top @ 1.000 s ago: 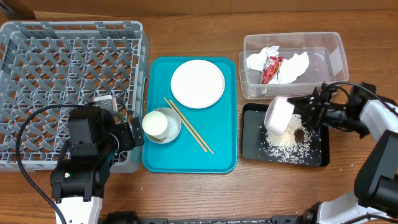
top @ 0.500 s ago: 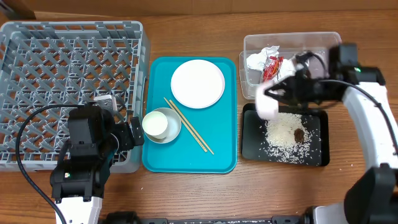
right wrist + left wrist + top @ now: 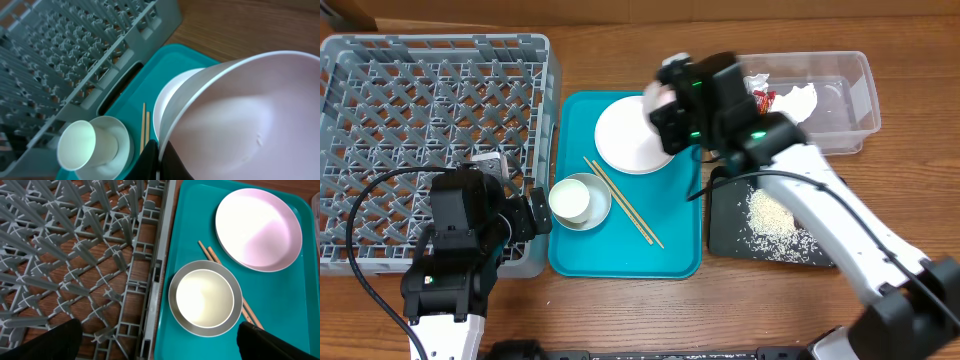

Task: Sort waste into correct bins and load items into the dishwasher
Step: 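Carry the empty pink bowl with the right gripper onto the white plate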

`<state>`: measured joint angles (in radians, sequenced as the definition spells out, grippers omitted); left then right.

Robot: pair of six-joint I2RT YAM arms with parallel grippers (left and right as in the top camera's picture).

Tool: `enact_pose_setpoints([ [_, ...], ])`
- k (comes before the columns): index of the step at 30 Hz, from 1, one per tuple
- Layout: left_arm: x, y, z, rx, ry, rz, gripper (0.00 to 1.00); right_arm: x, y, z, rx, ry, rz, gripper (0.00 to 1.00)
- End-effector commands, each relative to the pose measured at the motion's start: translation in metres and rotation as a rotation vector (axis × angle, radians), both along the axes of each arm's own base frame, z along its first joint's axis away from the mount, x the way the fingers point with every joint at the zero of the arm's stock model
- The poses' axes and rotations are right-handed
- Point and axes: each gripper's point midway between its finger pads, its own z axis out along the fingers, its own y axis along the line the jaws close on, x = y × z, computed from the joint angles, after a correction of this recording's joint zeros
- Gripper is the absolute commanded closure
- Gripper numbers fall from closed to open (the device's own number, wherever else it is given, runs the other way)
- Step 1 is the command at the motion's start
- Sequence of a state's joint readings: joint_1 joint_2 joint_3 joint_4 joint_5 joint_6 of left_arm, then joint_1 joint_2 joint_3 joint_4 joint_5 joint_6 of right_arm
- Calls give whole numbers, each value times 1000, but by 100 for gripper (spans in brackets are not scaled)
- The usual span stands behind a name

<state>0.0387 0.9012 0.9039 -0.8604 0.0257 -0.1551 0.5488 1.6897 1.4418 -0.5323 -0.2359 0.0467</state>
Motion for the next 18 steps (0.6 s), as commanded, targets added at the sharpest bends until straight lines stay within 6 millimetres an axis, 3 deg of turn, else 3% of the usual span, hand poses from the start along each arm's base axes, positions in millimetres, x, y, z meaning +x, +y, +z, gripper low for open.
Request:
enact_pose_setpoints([
  [1, 4, -2, 9, -6, -24, 1, 1, 16, 15, -29, -99, -50, -4, 96],
  [5, 3, -2, 9, -7, -23, 1, 0, 19, 35, -71, -126, -11, 26, 96],
  [11, 4, -2, 9, -6, -24, 1, 0, 17, 46, -126, -166, 68, 55, 95],
  [15, 3, -2, 9, -7, -21, 1, 0, 12, 49, -133, -158, 96, 77, 89],
  [18, 3, -2, 9, -6, -22, 1, 0, 7, 53, -126, -131, 108, 103, 76],
])
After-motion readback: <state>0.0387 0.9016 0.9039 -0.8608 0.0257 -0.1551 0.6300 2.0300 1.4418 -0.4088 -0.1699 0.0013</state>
